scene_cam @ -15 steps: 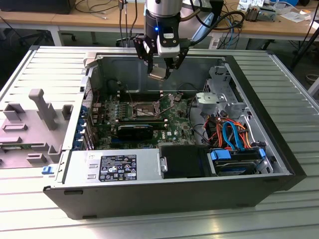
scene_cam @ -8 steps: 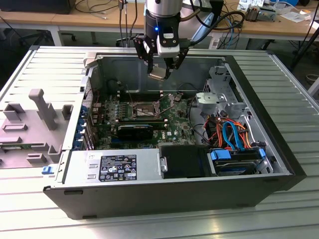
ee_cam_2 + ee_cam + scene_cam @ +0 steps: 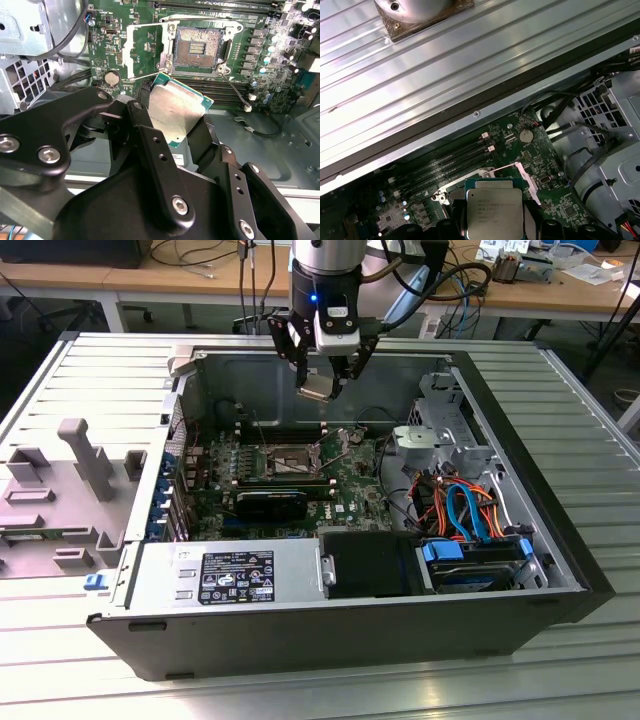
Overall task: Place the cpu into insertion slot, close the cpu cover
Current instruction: 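Close the cpu cover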
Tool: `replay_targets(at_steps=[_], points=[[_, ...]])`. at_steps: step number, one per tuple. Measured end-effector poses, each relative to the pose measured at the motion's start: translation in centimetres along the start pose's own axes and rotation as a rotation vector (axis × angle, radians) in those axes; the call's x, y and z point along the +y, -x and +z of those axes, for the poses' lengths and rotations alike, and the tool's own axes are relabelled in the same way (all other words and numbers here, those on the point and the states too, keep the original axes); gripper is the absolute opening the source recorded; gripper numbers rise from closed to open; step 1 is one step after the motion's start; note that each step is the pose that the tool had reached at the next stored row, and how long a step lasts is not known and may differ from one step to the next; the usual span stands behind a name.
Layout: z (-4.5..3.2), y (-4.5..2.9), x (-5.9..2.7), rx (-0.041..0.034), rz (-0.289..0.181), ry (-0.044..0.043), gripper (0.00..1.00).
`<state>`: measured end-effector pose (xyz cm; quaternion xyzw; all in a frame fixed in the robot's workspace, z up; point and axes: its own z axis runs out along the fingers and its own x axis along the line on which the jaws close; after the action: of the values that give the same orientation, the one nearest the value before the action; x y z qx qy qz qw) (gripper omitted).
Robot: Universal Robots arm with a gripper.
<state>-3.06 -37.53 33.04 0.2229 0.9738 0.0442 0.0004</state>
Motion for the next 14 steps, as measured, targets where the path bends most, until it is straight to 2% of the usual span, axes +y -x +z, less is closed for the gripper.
replay_targets(at_steps=[8, 14], points=[[0.0, 0.0, 0.0, -0.0005, 0.006, 0.0002, 0.55], [0.01, 0.0, 0.0, -0.0026, 0.03, 0.0005, 0.55]])
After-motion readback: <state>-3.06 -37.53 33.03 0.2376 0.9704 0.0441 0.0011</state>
